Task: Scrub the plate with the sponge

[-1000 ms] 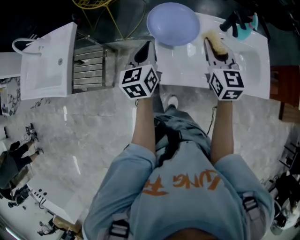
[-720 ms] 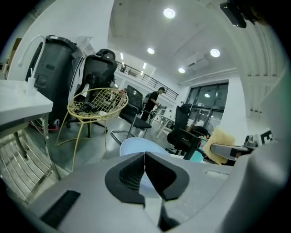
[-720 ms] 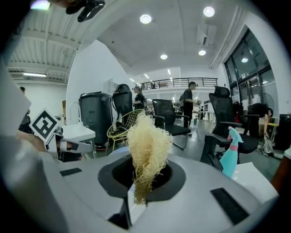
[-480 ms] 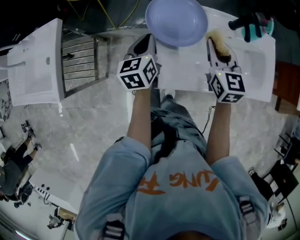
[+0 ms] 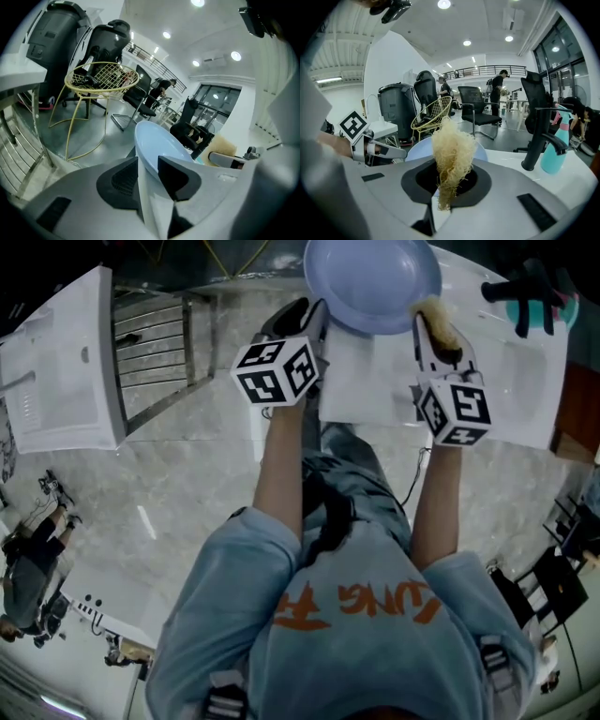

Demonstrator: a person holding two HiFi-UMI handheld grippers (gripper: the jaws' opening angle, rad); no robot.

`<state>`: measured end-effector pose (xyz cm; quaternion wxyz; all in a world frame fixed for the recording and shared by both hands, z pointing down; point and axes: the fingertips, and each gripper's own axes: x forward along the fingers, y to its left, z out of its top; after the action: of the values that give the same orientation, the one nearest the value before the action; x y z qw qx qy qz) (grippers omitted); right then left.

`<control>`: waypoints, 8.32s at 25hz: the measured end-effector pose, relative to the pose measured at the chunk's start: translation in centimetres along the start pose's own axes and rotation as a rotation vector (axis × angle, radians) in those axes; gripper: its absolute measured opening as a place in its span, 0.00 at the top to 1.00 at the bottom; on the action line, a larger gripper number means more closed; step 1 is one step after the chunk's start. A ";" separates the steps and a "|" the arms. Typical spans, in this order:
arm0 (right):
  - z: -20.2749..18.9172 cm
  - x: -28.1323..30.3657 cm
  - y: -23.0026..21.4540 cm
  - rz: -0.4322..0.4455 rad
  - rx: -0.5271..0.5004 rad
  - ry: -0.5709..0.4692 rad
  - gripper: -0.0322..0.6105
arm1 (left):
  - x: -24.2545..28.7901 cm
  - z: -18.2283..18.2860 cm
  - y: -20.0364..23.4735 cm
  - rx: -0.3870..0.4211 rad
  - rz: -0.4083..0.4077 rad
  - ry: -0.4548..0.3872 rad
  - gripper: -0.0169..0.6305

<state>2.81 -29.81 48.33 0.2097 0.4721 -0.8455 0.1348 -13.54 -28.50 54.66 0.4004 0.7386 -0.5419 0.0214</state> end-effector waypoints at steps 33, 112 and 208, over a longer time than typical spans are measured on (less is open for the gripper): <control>1.9 -2.0 -0.4 -0.006 0.012 -0.044 0.90 | 1.5 1.0 0.3 -0.402 -0.009 -0.049 0.89; 2.7 -9.4 -6.6 -0.150 0.117 -0.135 0.90 | -8.7 -0.1 -14.7 0.118 -0.171 -0.124 0.90; -2.3 -4.8 12.0 0.620 0.020 0.247 0.90 | -8.9 1.1 -10.4 -0.068 -0.101 -0.242 0.90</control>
<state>-4.70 -19.05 47.67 0.2551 0.1743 -0.9158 0.2567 -9.12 -21.24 43.81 0.3578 0.7480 -0.5487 -0.1064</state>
